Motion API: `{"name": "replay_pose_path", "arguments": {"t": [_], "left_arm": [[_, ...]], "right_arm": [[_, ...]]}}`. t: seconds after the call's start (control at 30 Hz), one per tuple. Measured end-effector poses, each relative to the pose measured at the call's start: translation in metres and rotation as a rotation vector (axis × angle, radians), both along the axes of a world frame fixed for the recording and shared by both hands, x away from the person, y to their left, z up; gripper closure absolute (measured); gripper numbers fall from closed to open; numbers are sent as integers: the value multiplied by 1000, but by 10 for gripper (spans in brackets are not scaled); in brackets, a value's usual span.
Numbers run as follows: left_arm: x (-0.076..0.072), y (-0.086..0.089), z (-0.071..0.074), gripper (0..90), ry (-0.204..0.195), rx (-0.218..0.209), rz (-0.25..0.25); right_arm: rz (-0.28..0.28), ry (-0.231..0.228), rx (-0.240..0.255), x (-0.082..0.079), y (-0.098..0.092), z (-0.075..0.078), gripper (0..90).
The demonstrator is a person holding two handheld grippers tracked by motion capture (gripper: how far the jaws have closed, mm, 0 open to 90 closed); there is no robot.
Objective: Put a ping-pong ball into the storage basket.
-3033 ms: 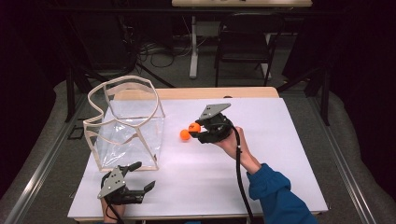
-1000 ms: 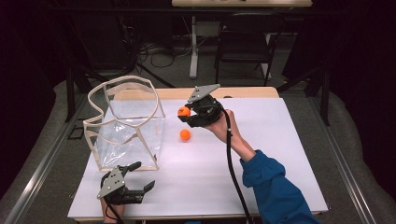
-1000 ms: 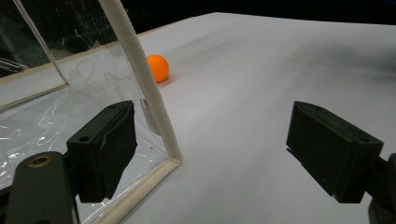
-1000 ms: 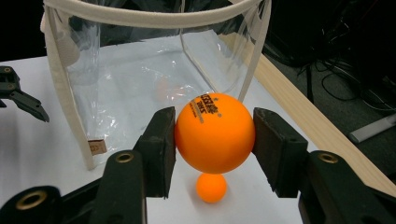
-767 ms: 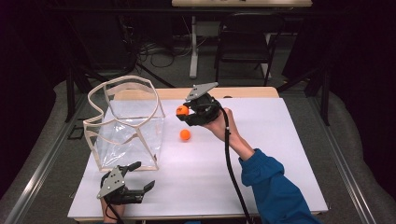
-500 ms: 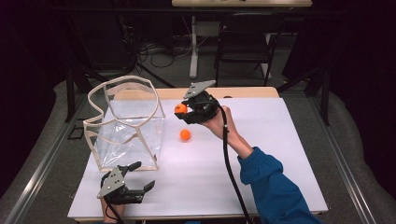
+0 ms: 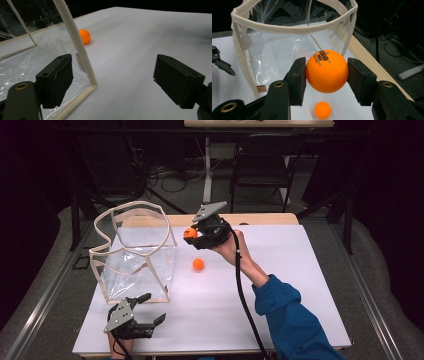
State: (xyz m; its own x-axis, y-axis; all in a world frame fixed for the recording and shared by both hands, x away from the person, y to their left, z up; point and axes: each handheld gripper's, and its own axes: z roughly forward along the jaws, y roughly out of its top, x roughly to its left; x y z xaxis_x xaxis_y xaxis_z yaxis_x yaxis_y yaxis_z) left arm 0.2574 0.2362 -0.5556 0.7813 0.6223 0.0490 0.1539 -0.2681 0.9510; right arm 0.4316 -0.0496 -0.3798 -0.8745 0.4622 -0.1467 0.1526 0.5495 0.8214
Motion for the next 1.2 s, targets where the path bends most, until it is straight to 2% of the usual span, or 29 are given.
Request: {"name": "replay_pose_path", "arguments": {"t": [1.2], "left_arm": [[-1,1,0,159,-4,-1,4]], "right_arm": [[24,-15,-11,3,28,13,507]]}}
